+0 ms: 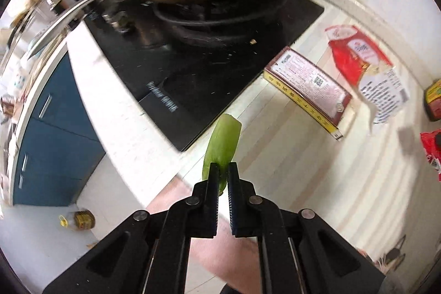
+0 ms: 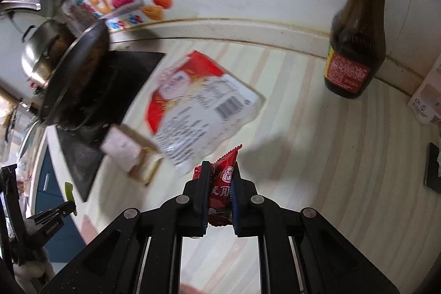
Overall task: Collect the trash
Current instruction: 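Grasp the green cucumber with the left tool while the right tool grasps the red wrapper, then carry both items over the bin and open both tools to drop them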
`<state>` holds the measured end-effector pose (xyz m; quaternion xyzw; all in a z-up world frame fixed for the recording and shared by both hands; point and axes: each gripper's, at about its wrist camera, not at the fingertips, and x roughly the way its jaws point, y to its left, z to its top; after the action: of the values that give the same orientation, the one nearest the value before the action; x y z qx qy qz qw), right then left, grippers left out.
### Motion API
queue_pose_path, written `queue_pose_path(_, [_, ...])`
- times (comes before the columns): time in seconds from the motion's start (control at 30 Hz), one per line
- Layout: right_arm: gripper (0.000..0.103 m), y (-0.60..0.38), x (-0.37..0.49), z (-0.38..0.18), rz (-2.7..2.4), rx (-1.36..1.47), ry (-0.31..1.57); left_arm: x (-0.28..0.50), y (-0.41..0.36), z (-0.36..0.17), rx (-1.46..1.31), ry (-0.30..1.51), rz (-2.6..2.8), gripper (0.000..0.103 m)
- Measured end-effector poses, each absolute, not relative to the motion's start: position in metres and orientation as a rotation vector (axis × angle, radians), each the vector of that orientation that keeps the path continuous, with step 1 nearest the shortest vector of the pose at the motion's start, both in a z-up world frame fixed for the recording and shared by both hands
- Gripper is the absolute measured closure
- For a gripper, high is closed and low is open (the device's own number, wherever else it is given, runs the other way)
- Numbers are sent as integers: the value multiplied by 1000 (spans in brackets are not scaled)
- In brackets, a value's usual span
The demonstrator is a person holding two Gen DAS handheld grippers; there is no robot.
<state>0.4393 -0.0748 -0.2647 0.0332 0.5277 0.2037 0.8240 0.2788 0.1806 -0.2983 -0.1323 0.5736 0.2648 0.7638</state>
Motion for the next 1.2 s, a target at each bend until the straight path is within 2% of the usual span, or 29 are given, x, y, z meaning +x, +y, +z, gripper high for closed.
queue_pose_path(0.33, [91, -6, 354, -204, 631, 13, 1057, 168, 231, -245, -430, 1085, 652, 100])
queue_pose_path(0.6, [91, 101, 244, -189, 878, -95, 1058, 32, 279, -242, -577, 1019, 821, 100])
queue_pose_path(0.9, [91, 210, 90, -269, 1106, -288, 1193, -133, 318, -318, -823, 1058, 1018, 100])
queue_pose_path(1.03, [91, 248, 23, -337, 1169, -394, 1301, -199, 333, -376, -981, 1073, 1082, 100])
queue_pose_path(1.2, [91, 285, -52, -450, 1215, -532, 1418, -271, 348, -482, -1209, 1082, 1146, 100])
